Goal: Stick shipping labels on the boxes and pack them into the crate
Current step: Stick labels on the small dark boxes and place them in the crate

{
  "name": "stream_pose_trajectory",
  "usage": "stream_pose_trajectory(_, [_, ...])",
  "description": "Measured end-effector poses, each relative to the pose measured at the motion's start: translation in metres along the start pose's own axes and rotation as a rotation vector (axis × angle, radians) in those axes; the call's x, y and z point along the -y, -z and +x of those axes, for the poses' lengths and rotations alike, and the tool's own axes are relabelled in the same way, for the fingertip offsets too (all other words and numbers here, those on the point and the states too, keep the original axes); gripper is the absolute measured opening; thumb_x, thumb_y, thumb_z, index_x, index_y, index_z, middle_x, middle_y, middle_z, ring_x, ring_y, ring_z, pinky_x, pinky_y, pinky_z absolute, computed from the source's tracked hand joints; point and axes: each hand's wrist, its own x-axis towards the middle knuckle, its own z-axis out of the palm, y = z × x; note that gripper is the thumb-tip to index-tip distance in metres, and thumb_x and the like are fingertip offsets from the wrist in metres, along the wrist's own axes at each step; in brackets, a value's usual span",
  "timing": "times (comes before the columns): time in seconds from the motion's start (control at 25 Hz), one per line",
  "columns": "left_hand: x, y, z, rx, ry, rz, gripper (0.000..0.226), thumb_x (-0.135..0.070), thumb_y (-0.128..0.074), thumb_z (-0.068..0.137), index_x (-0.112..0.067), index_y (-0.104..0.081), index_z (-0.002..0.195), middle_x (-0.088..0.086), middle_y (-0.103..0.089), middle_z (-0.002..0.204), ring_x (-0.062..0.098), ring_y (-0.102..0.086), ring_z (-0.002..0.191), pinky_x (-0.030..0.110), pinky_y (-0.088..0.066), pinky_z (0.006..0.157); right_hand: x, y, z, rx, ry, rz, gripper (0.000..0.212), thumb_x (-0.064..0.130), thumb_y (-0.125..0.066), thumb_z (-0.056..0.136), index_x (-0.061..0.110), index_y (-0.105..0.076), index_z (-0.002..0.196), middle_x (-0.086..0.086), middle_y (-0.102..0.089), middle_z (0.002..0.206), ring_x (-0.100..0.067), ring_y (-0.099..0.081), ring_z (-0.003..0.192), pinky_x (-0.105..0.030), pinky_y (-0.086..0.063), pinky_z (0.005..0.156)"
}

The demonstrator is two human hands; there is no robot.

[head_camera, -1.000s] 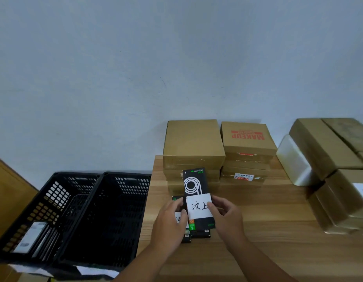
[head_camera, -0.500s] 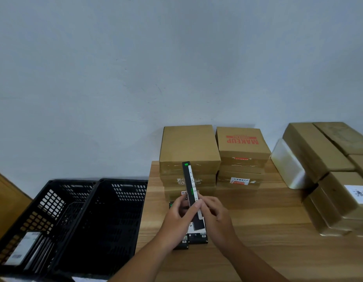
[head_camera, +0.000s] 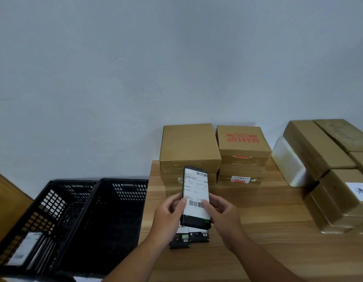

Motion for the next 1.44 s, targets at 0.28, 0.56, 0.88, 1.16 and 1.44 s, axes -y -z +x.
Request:
stream_pose_trajectory(0.28, [0.013,0.011,0.001,-0.017,-0.083,0.143,0.031,-0.025,-0.061,0.101,-0.034,-0.062,0.131,-0.015,-0.076,0.101,0.002,-0.072,0.094,0.016,-0.057,0.069,-0.002,-0.002,0.000,-0.027,0.063,-0.070,0.031,0.010,-0.073,0.091,0.031,-0.071,0.112,0.009,-0.079,0.101,-0.009,-0.075,0.092,-0.027,-0.062,0.068])
stream_pose_trajectory(0.56, [0.014,0.014,-0.007,-0.012,-0.159,0.345,0.037,-0.027,-0.059,0.102,-0.036,-0.059,0.138,-0.020,-0.072,0.101,0.000,-0.069,0.093,0.024,-0.060,0.071,-0.005,-0.001,-0.002,-0.003,0.085,-0.139,0.034,0.009,-0.073,0.090,0.035,-0.069,0.112,0.014,-0.078,0.099,-0.007,-0.075,0.091,-0.025,-0.062,0.067])
stream_pose_trajectory(0.88, [0.025,0.035,-0.025,-0.127,-0.120,0.431,0.033,-0.042,-0.052,0.102,-0.047,-0.057,0.135,-0.022,-0.069,0.109,-0.002,-0.068,0.094,0.032,-0.063,0.075,-0.017,-0.018,0.000,0.096,0.081,-0.198,0.036,0.007,-0.075,0.088,0.033,-0.069,0.112,0.016,-0.078,0.098,-0.006,-0.075,0.091,-0.023,-0.061,0.067])
stream_pose_trajectory(1.16, [0.056,0.138,-0.076,-0.422,0.045,0.495,0.037,-0.052,-0.048,0.102,-0.043,-0.054,0.137,-0.025,-0.060,0.113,-0.002,-0.060,0.101,0.032,-0.056,0.089,-0.042,-0.108,-0.010,0.299,0.034,-0.251,0.035,0.007,-0.077,0.087,0.036,-0.069,0.105,0.023,-0.076,0.088,0.000,-0.074,0.086,-0.019,-0.059,0.062])
stream_pose_trajectory(1.44, [0.091,0.280,-0.129,-0.562,0.180,0.390,0.035,-0.053,-0.047,0.103,-0.044,-0.053,0.136,-0.024,-0.060,0.116,-0.001,-0.059,0.103,0.034,-0.054,0.093,-0.084,-0.248,-0.032,0.424,0.009,-0.348,0.031,0.019,-0.080,0.086,0.030,-0.072,0.114,0.011,-0.079,0.095,-0.010,-0.076,0.087,-0.039,-0.064,0.074])
